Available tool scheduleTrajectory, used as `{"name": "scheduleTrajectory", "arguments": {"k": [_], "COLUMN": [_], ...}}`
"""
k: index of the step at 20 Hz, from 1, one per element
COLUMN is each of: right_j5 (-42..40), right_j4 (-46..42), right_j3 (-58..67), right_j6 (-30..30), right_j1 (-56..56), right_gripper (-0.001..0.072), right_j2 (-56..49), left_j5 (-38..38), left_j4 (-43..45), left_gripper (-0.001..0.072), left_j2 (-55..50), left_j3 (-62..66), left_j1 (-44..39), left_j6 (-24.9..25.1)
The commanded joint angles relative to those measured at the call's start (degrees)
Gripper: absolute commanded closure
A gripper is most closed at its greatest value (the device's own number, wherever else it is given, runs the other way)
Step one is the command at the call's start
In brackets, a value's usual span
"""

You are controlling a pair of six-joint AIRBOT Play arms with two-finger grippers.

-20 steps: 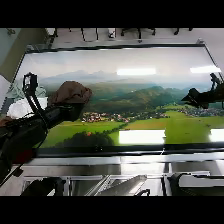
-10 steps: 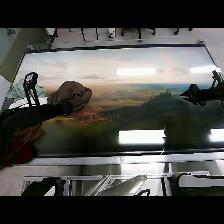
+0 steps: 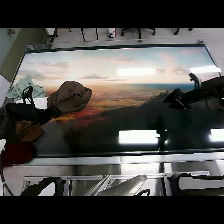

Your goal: Fold the shirts.

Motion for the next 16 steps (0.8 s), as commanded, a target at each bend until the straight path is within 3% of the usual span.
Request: {"name": "scheduleTrajectory", "arguments": {"k": [1, 8, 9, 10, 11, 16], "right_j5": [-1.8, 5.3, 6.1, 6.6, 6.7, 6.7], "right_j4": [0.1, 0.3, 0.3, 0.5, 0.9, 1.5], "right_j3": [0.0, 0.0, 0.0, 0.0, 0.0, 0.1], "right_j6": [1.9, 3.4, 3.4, 3.3, 3.3, 2.0], "right_j1": [8.7, 18.5, 19.2, 19.5, 19.7, 19.7], "right_gripper": [0.0168, 0.0169, 0.017, 0.0176, 0.0228, 0.0238], "right_j2": [0.0, 0.0, 0.0, 0.0, 0.0, 0.7], "left_j5": [-6.6, -6.1, -5.1, -3.5, -1.3, 9.4], "left_j4": [-0.1, -0.1, -0.1, -0.1, -0.1, -3.1], "left_gripper": [0.0076, 0.0079, 0.0148, 0.0412, 0.0701, 0.0696], "left_j2": [-11.3, -30.9, -32.5, -33.7, -34.4, -30.9], "left_j3": [3.7, 22.5, 24.9, 26.9, 28.9, 36.6], "left_j1": [1.7, 1.7, 1.3, 0.7, -0.1, -8.5], "left_j6": [1.6, 2.7, 2.7, 2.7, 3.0, 7.8]}}
